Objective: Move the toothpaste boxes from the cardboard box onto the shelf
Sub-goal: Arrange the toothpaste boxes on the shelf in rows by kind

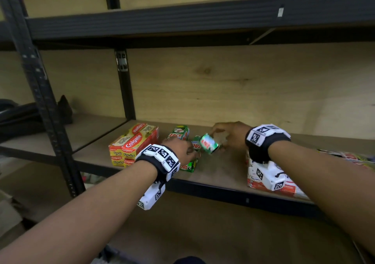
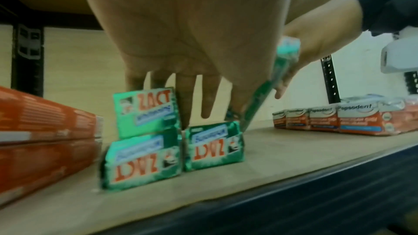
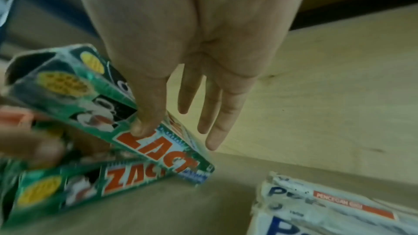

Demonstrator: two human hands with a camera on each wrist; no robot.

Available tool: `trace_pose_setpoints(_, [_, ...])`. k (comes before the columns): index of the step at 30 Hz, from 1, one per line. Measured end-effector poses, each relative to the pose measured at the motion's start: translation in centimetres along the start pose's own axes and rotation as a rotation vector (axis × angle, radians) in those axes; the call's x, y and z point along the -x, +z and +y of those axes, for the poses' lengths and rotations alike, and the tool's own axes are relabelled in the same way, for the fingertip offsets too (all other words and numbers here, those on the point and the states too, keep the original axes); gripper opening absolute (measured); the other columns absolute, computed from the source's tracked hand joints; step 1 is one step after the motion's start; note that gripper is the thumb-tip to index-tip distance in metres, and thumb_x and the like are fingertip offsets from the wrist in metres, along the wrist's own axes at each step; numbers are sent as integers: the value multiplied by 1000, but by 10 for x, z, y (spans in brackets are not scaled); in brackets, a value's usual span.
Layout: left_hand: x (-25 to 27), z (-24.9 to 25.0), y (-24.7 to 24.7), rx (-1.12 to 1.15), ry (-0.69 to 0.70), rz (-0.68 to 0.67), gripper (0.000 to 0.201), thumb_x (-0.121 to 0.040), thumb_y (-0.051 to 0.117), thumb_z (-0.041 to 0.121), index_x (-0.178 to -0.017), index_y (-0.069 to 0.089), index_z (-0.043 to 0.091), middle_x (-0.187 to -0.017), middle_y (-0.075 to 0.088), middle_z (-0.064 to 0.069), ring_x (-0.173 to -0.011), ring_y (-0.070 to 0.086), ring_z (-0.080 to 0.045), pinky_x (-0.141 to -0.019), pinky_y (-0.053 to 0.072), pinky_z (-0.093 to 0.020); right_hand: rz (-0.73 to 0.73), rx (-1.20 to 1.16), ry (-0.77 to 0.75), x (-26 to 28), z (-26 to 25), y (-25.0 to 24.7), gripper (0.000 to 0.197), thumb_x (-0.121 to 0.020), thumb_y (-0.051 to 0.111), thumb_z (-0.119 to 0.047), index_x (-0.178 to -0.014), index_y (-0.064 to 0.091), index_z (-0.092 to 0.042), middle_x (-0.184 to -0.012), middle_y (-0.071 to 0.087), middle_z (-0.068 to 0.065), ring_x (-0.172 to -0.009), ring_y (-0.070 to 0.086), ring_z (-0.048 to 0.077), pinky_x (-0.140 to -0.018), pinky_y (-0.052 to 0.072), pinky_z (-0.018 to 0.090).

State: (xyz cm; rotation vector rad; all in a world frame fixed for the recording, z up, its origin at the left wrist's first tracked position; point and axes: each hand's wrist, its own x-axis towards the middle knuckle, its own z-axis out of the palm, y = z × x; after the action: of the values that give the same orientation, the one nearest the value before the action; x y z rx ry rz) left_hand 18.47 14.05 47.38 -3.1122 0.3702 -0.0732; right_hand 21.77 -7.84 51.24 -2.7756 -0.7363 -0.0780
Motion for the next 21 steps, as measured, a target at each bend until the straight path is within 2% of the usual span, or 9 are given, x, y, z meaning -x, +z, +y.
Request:
trace_pose_setpoints(3, [-4,11,0,-12,-84,-1,45,-84,57,59,-105,74,22,-103,71,-4,-95,65,-25,-85,56,-38,49,-243,95,10,6,-18,50,-80,72,-6,-119,58,-34,-119,63,-13,-100,62,9,-74,60,38])
trace_pose_setpoints(6, [-7,12,0,42,-111,-3,49,-74,69,60,-107,75,24,-111,71,0,-100,65,-23,-89,55,-37,102,-440,119,20,9,-32,50,-83,70,3,-119,58,-29,-111,63,-14,-103,60,7,-71,61,46])
trace_pose_setpoints(10, [-1,13,-5,134,-33,-35,43,-76,79,43,-114,74,24,-120,69,6,-109,63,-18,-99,48,-36,184,-506,101,25,14,-45,45,-81,72,2,-114,60,-25,-122,61,-10,-118,53,3,-72,60,50])
trace_pose_setpoints(13, [3,17,-8,124,76,-63,42,-82,77,28,-123,69,25,-128,65,5,-113,61,-17,-94,48,-27,212,-450,113,25,15,-51,43,-84,72,-5,-118,60,-28,-121,63,-13,-99,60,-3,-75,61,42])
trace_pose_setpoints(15, [5,20,-11,95,138,-93,43,-84,74,21,-126,66,26,-129,64,4,-113,61,-18,-94,49,-29,227,-396,95,22,12,-52,43,-84,73,-9,-120,60,-29,-122,65,-14,-93,60,-5,-70,57,27])
trace_pose_setpoints(17, [2,25,-11,47,174,-122,44,-87,72,17,-129,64,28,-129,64,1,-111,62,-21,-95,51,-34,208,-252,64,19,9,-55,44,-84,74,-15,-123,59,-29,-124,64,-12,-95,59,-2,-70,46,14])
trace_pose_setpoints(19, [-1,28,-11,-7,172,-145,46,-90,68,12,-132,61,30,-131,62,-6,-111,62,-26,-97,50,-37,150,-78,48,15,5,-56,45,-85,73,-21,-128,58,-26,-126,63,-10,-103,58,4,-79,44,17])
trace_pose_setpoints(21, [-5,28,-7,-42,157,-136,50,-94,60,6,-136,57,32,-132,61,-10,-110,63,-28,-97,49,-36,117,30,64,7,2,-55,44,-85,72,-30,-126,56,-25,-128,63,-7,-113,59,12,-90,48,27])
